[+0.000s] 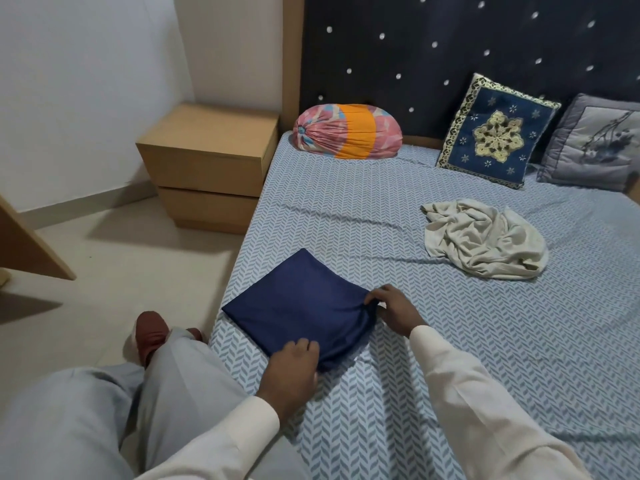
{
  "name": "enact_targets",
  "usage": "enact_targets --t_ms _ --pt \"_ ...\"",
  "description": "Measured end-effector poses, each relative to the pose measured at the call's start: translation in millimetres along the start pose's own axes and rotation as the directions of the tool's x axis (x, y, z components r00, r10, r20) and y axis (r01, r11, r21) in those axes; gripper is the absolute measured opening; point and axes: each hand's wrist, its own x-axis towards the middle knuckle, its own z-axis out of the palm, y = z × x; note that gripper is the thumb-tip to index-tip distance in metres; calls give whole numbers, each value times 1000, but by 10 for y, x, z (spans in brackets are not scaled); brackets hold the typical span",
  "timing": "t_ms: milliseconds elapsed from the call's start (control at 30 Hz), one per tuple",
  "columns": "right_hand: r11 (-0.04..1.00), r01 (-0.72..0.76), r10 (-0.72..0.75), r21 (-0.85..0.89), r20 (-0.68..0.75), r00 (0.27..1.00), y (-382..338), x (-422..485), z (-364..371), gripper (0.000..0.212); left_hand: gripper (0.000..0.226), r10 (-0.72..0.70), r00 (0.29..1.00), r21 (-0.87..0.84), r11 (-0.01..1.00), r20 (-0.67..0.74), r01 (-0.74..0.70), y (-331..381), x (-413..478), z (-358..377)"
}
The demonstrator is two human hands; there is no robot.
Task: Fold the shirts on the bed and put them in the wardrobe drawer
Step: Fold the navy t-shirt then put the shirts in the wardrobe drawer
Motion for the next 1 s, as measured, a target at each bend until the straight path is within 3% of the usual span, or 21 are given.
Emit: enact_targets --t_ms 100,233,433,533,600,733,867,900,1000 --pt "990 55 -39 131 -118 992 -182 -48 -245 29 23 62 986 -150 985 -154 -85 -271 44 -253" --pt "955 147 -108 257 -162 981 -549 -379 -661 30 28 12 967 -400 909 -255 -117 -652 -160 -894" --pt "839 192 -179 509 -74 981 -1074 -999 -1270 12 24 -105 926 -685 704 -363 -189 -864 -508 -1639" --pt "740 157 -174 654 -40 984 -1179 -1213 -1378 12 22 -104 946 -786 589 -307 -190 -858 -502 -1726" --pt "726 79 -131 683 25 991 -1141 -1221 -1353 12 19 -104 966 -821 553 -237 -142 -846 -409 -1670" --pt "766 -144 41 627 176 984 -875 -959 -1131 9 15 -72 996 -800 599 -50 3 -920 -37 -1342" --pt "745 -315 238 589 206 949 -545 -516 -829 10 6 -136 989 -754 642 67 139 -1055 519 -940" --pt "725 -337 277 601 194 941 -495 -394 -768 8 5 -163 983 -761 626 87 171 -1074 672 -859" --pt "652 -371 423 661 89 902 -420 -100 -567 13 6 -316 943 -854 456 108 251 -1041 1077 -683"
